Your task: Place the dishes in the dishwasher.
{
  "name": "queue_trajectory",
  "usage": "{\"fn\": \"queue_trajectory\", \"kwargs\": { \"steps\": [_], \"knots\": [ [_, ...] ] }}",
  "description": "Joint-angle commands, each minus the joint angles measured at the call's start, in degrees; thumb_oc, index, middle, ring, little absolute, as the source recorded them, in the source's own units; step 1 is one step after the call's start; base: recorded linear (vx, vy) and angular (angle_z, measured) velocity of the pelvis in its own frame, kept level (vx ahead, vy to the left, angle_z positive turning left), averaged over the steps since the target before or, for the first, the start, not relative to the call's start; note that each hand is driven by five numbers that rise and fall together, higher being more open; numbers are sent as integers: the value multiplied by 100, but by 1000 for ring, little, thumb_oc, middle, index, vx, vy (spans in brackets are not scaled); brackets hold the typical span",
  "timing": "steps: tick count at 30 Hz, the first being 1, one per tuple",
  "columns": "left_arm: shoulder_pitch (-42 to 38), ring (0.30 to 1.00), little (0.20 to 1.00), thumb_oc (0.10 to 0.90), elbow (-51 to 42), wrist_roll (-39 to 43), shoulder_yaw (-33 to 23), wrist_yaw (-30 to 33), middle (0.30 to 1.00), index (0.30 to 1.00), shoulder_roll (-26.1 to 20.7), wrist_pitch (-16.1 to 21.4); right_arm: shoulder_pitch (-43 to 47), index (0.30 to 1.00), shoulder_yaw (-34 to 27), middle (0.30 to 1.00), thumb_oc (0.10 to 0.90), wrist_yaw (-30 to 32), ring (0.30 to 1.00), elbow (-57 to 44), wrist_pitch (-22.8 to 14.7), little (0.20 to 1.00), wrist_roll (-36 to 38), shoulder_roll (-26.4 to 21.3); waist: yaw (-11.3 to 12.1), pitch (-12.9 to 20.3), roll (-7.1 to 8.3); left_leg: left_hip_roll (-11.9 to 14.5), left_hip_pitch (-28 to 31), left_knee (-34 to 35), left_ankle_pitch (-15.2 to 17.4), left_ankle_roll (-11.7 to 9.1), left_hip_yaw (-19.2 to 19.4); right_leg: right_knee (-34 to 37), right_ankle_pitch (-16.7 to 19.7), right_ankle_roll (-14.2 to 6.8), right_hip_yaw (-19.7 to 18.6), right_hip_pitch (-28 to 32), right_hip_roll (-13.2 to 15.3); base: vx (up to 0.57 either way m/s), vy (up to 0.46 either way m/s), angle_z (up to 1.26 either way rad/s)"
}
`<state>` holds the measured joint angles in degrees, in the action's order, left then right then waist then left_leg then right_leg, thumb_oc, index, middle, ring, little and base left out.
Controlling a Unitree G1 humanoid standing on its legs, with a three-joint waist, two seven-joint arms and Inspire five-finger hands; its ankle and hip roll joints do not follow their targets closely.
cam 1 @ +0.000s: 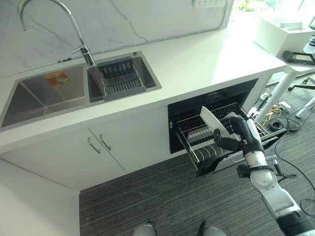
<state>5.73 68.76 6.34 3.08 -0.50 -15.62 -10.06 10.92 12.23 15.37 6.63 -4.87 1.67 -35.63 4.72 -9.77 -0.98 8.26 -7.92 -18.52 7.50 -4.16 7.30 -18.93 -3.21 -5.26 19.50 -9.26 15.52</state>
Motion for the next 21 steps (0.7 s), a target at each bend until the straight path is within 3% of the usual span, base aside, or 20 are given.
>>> {"fn": "queue_trajectory", "kwargs": {
  "steps": [1,13,21],
  "knots": [
    [85,900,900,800,86,-246,137,-3,900,900,-294,-71,916,300,-211,300,400,200,300,-92,-396,300,-253,-347,46,194,93,188,270,133,632,-157,-35,174,-381,-643,-122,118,246,-10,3,10],
    [52,900,900,800,-189,-390,160,-110,900,900,-605,-355,1689,300,322,300,400,31,300,1393,-12,300,-714,-494,347,187,152,167,206,133,552,-184,-215,174,-321,-699,138,211,379,9,-6,10],
    [118,900,900,800,-299,-421,267,-188,900,900,-720,-551,2116,300,564,300,400,-96,300,2520,154,300,-501,-581,509,112,104,147,182,133,495,-209,-336,174,-294,-678,218,222,389,43,-15,10]
  ]
}}
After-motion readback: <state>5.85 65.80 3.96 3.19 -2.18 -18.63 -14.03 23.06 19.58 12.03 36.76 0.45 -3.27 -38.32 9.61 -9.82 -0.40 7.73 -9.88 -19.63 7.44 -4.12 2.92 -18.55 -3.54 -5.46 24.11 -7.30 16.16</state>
